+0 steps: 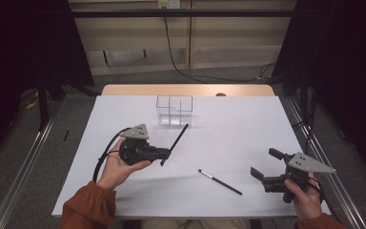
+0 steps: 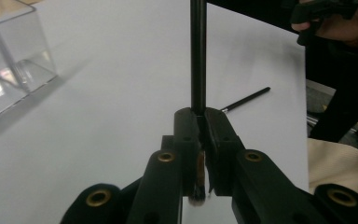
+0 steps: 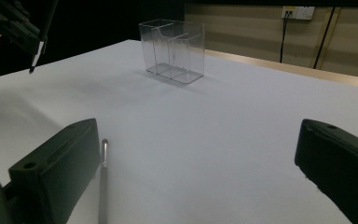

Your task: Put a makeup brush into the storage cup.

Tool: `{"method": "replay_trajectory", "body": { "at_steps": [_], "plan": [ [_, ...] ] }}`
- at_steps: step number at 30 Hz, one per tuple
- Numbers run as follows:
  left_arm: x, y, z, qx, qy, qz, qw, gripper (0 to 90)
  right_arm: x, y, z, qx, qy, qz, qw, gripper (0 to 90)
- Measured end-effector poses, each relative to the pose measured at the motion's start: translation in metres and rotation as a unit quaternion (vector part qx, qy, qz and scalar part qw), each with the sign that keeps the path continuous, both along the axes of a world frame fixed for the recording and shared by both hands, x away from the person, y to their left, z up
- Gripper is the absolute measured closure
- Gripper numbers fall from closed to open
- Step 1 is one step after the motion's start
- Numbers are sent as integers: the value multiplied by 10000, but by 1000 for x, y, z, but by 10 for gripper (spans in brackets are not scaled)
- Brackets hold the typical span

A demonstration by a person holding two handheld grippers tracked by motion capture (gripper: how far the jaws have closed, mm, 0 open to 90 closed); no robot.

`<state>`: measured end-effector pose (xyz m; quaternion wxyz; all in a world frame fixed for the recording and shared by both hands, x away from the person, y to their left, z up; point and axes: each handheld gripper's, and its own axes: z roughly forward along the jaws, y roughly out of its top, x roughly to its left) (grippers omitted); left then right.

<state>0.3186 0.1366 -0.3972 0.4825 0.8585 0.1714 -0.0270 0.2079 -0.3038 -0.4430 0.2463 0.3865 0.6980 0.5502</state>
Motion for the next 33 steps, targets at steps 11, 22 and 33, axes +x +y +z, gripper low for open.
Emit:
{"method": "replay_trajectory", "body": {
  "at_steps": [11,22,33],
  "plan": [
    [-11,-32,3,420,60,-501,9978,842,0,0,0,-13,-7,23,10000,0],
    [-10,-48,10,999,193,-816,9915,842,0,1,0,6,10,55,10000,0],
    [-11,-63,18,1679,214,-1071,9797,842,0,1,0,-14,4,85,10000,0]
  ]
}}
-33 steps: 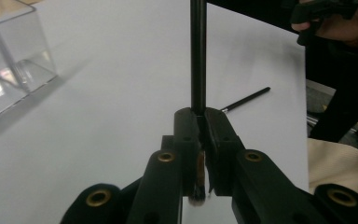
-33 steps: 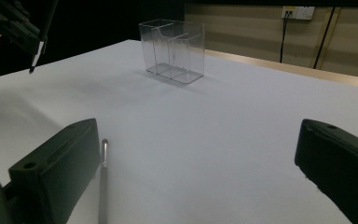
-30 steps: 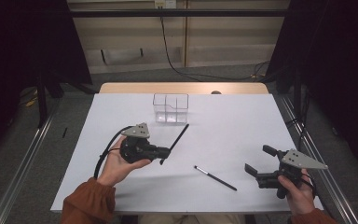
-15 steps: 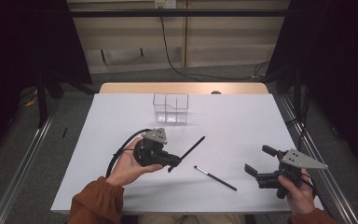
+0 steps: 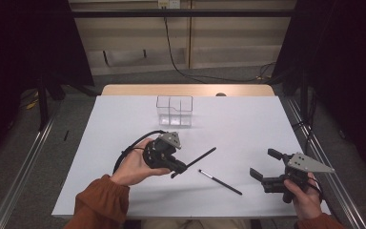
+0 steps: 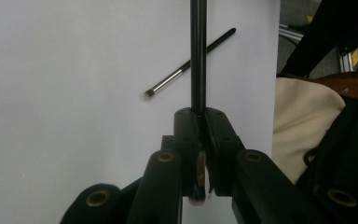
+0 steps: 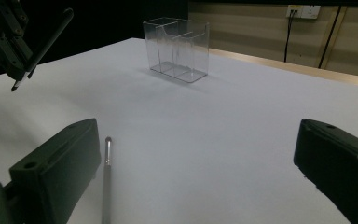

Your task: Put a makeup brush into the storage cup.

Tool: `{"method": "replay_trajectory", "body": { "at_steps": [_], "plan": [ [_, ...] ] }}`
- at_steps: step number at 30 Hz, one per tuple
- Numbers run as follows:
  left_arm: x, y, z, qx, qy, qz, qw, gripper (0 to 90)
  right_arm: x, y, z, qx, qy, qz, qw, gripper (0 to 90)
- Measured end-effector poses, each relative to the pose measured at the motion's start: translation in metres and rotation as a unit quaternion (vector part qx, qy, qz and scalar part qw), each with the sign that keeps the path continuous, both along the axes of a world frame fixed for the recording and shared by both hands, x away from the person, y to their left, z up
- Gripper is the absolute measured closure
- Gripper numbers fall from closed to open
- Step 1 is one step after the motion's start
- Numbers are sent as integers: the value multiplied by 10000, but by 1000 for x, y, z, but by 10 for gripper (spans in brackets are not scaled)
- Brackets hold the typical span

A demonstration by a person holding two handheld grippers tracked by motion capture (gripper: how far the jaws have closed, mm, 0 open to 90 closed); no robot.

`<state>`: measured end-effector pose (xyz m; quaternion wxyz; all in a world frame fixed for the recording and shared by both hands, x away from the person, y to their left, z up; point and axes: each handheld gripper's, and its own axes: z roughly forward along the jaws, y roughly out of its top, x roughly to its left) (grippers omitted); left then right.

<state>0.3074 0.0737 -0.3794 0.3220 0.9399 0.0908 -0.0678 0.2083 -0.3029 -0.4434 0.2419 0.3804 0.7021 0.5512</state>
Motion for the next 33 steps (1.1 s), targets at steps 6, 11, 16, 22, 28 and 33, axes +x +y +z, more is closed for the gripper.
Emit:
{"method": "replay_trajectory", "body": {
  "at_steps": [6,11,16,22,28,33],
  "plan": [
    [-3,-6,-1,315,256,-141,9991,842,0,0,0,-13,18,29,10000,0],
    [-4,-10,-2,623,184,-316,9974,841,0,1,0,-18,22,46,10000,0],
    [-2,-13,-1,951,227,-415,9943,841,0,1,0,-28,29,66,10000,0],
    [-2,-17,2,1211,159,-634,9905,841,0,2,-1,-26,43,95,9999,0],
    [-2,-19,7,1455,119,-815,9859,841,0,3,-1,-42,58,138,9999,0],
    [-2,-22,4,1641,106,-843,9828,841,0,3,-1,-53,69,172,9998,0]
  ]
}}
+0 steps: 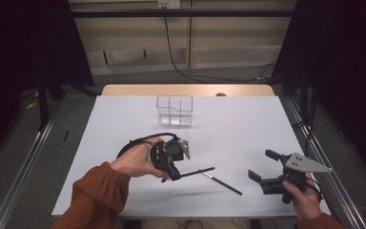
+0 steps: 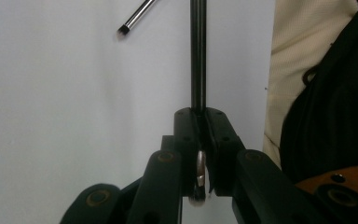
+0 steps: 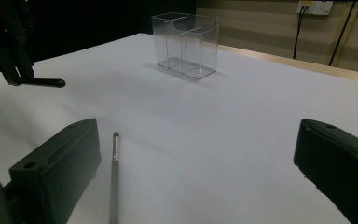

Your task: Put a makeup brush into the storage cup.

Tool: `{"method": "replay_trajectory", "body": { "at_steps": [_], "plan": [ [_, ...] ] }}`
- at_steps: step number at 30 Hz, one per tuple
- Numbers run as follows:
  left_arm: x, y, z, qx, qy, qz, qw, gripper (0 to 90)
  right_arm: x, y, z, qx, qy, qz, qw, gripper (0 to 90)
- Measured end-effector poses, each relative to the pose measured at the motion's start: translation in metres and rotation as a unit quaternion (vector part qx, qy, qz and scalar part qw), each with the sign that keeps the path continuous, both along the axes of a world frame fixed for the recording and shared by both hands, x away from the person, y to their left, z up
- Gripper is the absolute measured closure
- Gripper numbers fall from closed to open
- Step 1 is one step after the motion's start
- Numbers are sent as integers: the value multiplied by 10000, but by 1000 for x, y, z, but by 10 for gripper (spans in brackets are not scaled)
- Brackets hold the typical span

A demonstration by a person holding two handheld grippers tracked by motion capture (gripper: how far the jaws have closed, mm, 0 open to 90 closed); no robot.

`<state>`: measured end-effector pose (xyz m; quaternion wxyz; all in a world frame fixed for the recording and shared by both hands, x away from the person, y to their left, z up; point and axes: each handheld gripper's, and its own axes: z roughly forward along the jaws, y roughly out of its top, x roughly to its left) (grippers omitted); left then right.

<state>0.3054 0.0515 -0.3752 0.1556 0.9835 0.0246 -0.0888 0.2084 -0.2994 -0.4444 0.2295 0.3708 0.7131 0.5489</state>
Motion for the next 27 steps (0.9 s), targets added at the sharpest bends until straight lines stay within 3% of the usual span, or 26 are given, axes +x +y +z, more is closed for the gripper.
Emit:
{"method": "replay_trajectory", "body": {
  "at_steps": [4,16,20,25,27],
  "plan": [
    [3,0,-1,92,7,-61,9999,841,0,1,0,-15,24,33,10000,0],
    [4,0,-8,96,45,-108,9999,841,-1,11,2,-151,-125,178,9996,2],
    [4,0,-7,62,6,-127,9999,841,1,15,7,-41,-118,121,9998,9],
    [6,1,-9,179,24,-201,9996,841,5,20,16,10,-126,416,9991,2],
    [6,1,-8,125,2,-166,9998,841,8,24,18,-53,-104,545,9984,0]
  ]
}}
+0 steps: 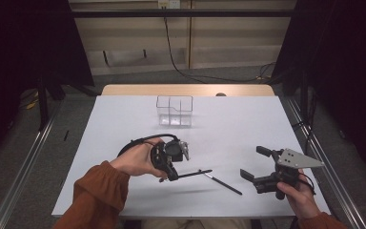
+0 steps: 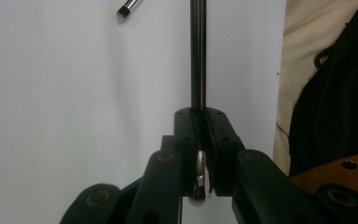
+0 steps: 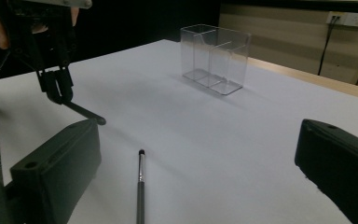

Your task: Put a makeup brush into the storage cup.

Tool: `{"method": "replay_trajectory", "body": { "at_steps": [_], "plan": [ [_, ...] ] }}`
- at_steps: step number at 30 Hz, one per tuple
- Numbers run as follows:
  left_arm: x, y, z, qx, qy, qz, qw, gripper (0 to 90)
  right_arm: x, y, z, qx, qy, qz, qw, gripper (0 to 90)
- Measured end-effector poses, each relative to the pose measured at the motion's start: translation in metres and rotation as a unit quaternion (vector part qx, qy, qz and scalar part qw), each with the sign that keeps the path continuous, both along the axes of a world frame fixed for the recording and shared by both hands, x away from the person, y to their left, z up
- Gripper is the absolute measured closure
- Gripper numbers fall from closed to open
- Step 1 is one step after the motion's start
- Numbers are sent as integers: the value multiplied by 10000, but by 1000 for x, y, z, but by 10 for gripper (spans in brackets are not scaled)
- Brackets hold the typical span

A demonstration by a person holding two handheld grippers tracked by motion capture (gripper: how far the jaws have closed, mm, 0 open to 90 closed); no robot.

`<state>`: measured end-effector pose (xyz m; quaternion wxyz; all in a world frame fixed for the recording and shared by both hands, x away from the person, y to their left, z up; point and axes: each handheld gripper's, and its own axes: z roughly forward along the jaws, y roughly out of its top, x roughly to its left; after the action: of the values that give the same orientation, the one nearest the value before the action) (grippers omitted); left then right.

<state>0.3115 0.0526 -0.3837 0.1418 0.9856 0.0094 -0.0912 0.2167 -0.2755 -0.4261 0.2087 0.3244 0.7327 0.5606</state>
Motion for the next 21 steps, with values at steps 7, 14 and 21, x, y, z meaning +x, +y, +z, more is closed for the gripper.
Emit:
{"method": "replay_trajectory", "body": {
  "at_steps": [7,14,21],
  "plan": [
    [1,-3,2,100,-12,-40,9999,842,15,16,5,-232,277,618,9974,0],
    [0,-7,2,130,-46,-60,9999,841,30,28,19,-495,567,1097,9911,16],
    [0,-9,3,133,-112,-119,9998,841,34,47,27,-824,662,1585,9817,31]
  ]
}}
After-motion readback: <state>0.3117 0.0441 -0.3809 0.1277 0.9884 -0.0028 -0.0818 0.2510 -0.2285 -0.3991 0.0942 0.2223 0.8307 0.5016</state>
